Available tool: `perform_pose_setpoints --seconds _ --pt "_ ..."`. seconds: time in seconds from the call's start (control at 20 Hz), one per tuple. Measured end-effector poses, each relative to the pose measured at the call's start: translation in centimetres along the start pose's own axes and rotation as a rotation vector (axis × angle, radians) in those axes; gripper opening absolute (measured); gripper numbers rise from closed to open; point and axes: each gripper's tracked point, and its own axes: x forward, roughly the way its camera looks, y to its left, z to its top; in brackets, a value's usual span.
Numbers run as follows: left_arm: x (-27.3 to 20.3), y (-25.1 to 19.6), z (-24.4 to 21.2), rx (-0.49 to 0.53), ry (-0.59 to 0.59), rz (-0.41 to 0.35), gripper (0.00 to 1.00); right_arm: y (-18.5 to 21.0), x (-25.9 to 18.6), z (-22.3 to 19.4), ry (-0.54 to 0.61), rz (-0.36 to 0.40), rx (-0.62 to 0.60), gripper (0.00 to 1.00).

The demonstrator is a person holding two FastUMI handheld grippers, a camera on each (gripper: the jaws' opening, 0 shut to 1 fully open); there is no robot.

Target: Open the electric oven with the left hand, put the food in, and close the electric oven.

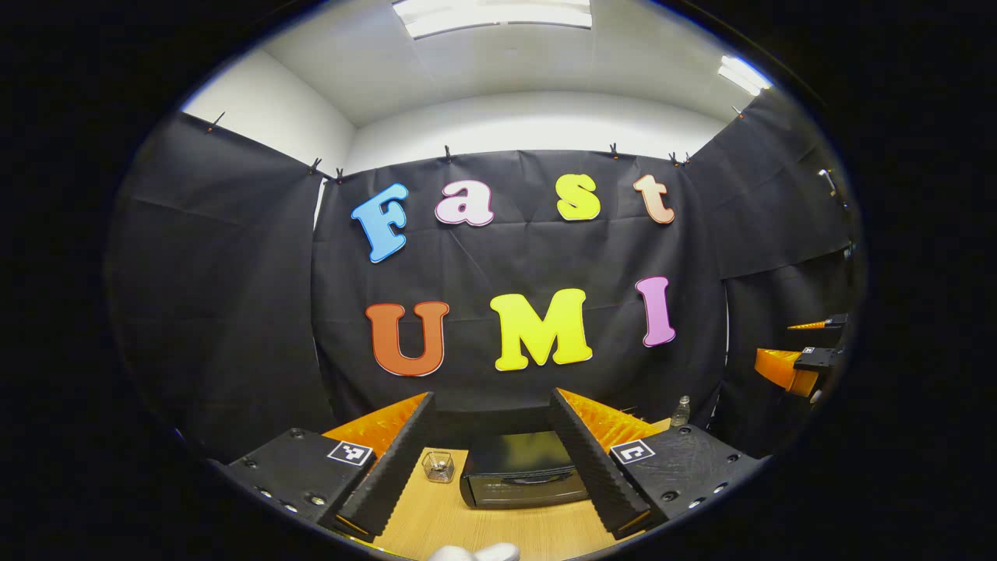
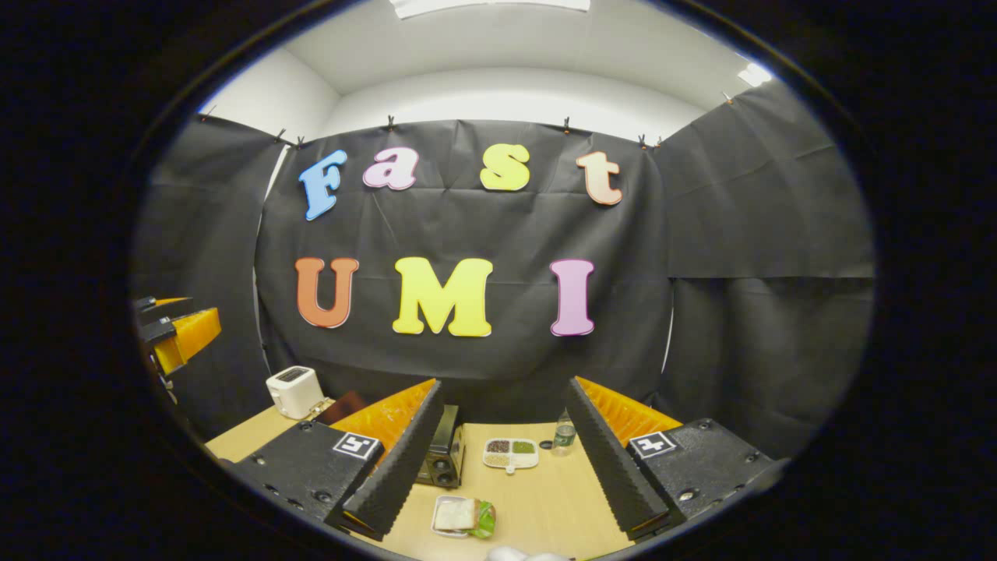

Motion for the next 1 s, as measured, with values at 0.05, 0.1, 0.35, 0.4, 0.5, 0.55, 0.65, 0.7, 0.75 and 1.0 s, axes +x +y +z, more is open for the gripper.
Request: perform_pose_setpoints --seconds 0.05,0.1,0.35,0.4,0.5,0.55,0.65,0.7,0.75,1.0 --pt "0.1 0.0 0.0 0.003 -0.001 0.003 0.95 0.1 0.0 -0.3 0.008 0.002 -0.004 0.96" --pt "0.2 0.1 -0.2 0.007 0.000 0.008 0.95 0.0 0.0 -0.5 0.006 0.009 -0.002 0.96" --pt "1.2 0.0 -2.4 0.015 0.004 0.008 0.95 -0.9 0.9 -1.4 0.018 0.006 0.024 0.96" --pt "1.6 -0.4 -3.3 0.013 0.006 0.004 0.95 -1.1 1.0 -1.8 0.024 0.007 0.034 0.97" --pt "2.6 -0.9 -6.0 0.018 0.032 -0.002 0.95 -1.8 1.4 -2.8 0.032 0.008 0.045 0.96" --pt "3.0 -1.2 -7.6 0.020 0.052 0.000 0.95 -2.3 1.4 -3.4 0.033 0.006 0.042 0.96" --pt "4.1 -2.3 -10.3 0.002 0.074 -0.011 0.95 -3.2 1.5 -4.2 0.032 0.000 0.039 0.96" --pt "4.6 -2.7 -11.6 0.001 0.081 -0.018 0.95 -3.8 1.5 -4.7 0.031 -0.006 0.042 0.96" --pt "5.1 -3.1 -12.9 0.009 0.090 -0.021 0.95 -4.3 1.6 -5.3 0.036 -0.009 0.043 0.96" --pt "8.0 -5.8 -19.1 0.023 0.139 -0.063 0.95 -6.6 1.8 -7.7 0.058 -0.037 0.038 0.96"
